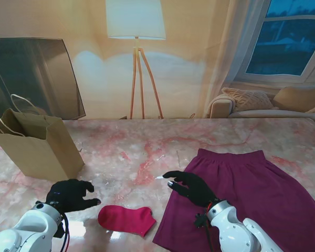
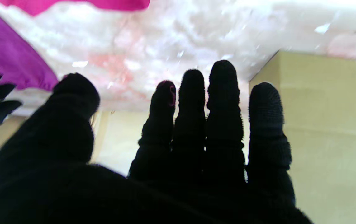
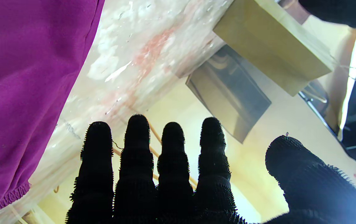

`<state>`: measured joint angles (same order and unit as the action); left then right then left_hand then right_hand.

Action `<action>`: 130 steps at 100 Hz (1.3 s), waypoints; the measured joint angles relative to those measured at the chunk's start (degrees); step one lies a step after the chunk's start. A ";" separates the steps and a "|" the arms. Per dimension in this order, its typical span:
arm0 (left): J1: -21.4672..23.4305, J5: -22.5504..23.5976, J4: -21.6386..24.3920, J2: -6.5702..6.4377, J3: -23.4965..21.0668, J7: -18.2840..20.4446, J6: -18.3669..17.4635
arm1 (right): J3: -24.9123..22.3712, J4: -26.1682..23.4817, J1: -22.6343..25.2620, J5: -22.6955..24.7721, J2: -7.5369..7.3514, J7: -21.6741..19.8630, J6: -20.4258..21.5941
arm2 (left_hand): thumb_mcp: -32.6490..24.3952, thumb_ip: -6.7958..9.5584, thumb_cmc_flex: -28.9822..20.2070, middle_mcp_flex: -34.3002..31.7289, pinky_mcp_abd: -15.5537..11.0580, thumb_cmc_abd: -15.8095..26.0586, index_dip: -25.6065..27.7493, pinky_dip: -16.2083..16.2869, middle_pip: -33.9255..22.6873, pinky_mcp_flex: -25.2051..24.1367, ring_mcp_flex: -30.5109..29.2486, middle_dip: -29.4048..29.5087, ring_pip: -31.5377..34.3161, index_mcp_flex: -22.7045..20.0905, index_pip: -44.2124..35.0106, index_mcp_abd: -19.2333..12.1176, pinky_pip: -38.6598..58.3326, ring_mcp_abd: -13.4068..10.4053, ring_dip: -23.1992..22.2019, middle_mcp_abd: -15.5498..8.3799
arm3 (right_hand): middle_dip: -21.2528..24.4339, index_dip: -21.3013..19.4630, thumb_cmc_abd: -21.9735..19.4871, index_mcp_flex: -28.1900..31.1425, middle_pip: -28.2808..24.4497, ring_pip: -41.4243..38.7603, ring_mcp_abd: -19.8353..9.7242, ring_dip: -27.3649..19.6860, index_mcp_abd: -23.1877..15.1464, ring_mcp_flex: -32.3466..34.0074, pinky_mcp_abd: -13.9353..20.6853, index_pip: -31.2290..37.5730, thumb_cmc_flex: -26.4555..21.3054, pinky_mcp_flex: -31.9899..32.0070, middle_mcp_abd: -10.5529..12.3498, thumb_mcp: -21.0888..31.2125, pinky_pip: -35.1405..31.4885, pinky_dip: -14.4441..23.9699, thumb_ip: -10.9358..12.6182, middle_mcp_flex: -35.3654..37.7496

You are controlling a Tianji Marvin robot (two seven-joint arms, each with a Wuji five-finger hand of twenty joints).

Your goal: Fold the socks and the shorts into the kraft paper bag

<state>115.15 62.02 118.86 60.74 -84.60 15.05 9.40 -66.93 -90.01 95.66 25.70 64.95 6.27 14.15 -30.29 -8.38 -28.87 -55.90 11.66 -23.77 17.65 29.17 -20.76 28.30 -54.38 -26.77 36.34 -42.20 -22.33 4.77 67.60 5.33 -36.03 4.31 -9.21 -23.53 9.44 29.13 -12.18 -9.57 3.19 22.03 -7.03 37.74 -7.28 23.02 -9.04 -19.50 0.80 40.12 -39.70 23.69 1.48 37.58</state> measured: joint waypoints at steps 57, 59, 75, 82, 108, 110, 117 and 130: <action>-7.19 -4.11 -12.89 -1.22 8.43 2.06 5.73 | 0.55 0.42 -0.21 0.14 0.01 0.83 0.84 | 6.87 2.91 -0.02 -3.36 1.31 0.35 9.97 1.15 -7.18 0.32 -0.61 -8.21 8.38 -2.47 -15.41 -1.68 3.66 0.32 -3.83 -0.15 | 0.00 0.00 0.00 0.00 0.00 -0.01 0.00 0.00 0.00 0.00 -0.04 0.00 0.00 -0.01 0.00 0.00 0.00 0.01 0.00 0.00; -7.62 -4.58 -13.16 -1.25 8.69 2.00 5.86 | 0.55 0.42 -0.21 0.14 0.01 0.84 0.84 | 6.87 2.92 -0.02 -3.37 1.31 0.35 9.97 1.15 -7.19 0.36 -0.61 -8.29 8.46 -2.96 -15.49 -1.66 3.89 0.32 -3.83 -0.15 | 0.00 0.00 0.00 0.00 0.00 -0.01 0.00 0.01 0.00 0.00 -0.04 0.00 0.00 -0.01 0.00 0.00 0.00 0.01 0.00 0.00; -9.97 -9.13 -15.02 -1.33 10.45 1.12 7.03 | 0.57 0.41 -0.18 0.10 0.01 0.70 0.80 | 6.87 3.05 -0.03 -4.03 1.35 0.42 11.85 1.16 -8.55 0.18 -0.64 -9.44 8.91 -3.18 -19.36 -2.67 3.93 0.33 -3.83 -0.22 | 0.00 0.00 0.00 0.00 0.00 -0.01 0.00 0.01 0.00 0.00 -0.58 0.00 0.00 -0.01 0.00 0.00 0.00 0.02 0.00 0.00; -10.48 -9.42 -15.51 -1.33 11.15 0.59 7.32 | 0.61 0.40 -0.18 0.03 0.01 0.69 0.77 | 6.11 3.05 -0.04 -4.14 1.35 0.43 12.65 1.18 -10.17 0.26 -0.65 -9.95 9.55 -3.17 -20.64 -4.40 4.03 0.33 -3.68 -0.46 | 0.00 0.00 0.00 0.00 0.00 -0.01 0.00 0.01 0.00 0.00 -0.58 0.00 0.00 -0.01 0.00 0.00 0.00 0.02 0.00 0.00; -12.25 -6.39 -16.85 -1.34 13.97 0.34 8.33 | 0.54 0.27 -0.08 0.00 0.01 0.69 0.75 | -4.07 2.68 -6.06 -7.56 1.36 -8.99 15.39 1.83 -14.66 1.42 -2.84 -12.13 13.12 -2.57 -30.80 -10.44 5.90 0.13 -3.24 -1.82 | 0.00 0.00 0.00 0.00 0.00 -0.01 0.00 0.01 0.00 0.00 -0.58 0.00 0.00 -0.01 0.00 0.00 -0.01 0.02 0.00 0.00; -12.43 -6.24 -17.05 -1.34 14.22 0.25 8.46 | 0.50 0.24 -0.04 0.00 0.01 0.69 0.75 | -4.07 2.68 -7.42 -7.80 1.36 -9.13 15.39 1.83 -15.34 1.69 -3.26 -12.26 13.53 -2.63 -31.89 -11.16 6.11 0.07 -3.24 -2.07 | 0.00 0.00 0.00 0.00 0.00 -0.01 0.00 0.01 0.00 0.00 -0.58 0.00 0.00 -0.01 0.00 0.00 -0.01 0.02 0.00 0.00; -12.90 -6.16 -17.70 -1.34 14.90 -0.19 8.80 | 0.37 0.13 0.07 0.01 0.01 0.64 0.75 | -7.08 2.67 -8.81 -8.37 1.36 -10.38 15.39 1.84 -16.22 2.10 -3.76 -15.52 14.06 -2.79 -35.08 -12.98 6.44 -0.17 -3.23 -2.52 | 0.00 0.00 0.00 0.00 0.00 -0.01 0.00 0.01 0.00 0.00 -0.58 0.00 0.00 -0.01 0.00 0.00 -0.01 0.02 0.00 0.00; -13.30 -6.79 -18.65 -1.24 15.55 -2.23 9.56 | 0.25 -0.09 0.24 0.02 0.00 0.47 0.71 | -9.89 2.63 -9.30 -10.52 1.36 -10.46 15.39 1.84 -15.53 2.29 -4.65 -17.11 14.16 -2.31 -37.25 -13.79 6.45 -0.20 -3.05 -3.13 | 0.00 0.00 0.00 0.00 0.00 -0.01 0.01 0.01 0.00 0.00 -0.58 0.00 0.00 -0.01 0.00 0.00 -0.01 0.02 0.00 0.00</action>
<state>101.85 55.23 100.22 59.50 -69.05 12.82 18.96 -66.69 -90.10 95.90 25.72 64.96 6.75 14.86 -40.18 -5.75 -38.17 -66.42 13.03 -34.23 33.04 31.01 -36.29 30.59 -59.03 -43.88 50.50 -44.51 -59.58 -9.01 74.04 5.14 -39.08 1.19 -9.21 -23.53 9.44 29.13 -12.18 -9.58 3.19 22.03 -7.03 37.74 -7.86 23.02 -9.04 -19.51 0.80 40.12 -39.70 23.71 1.48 37.58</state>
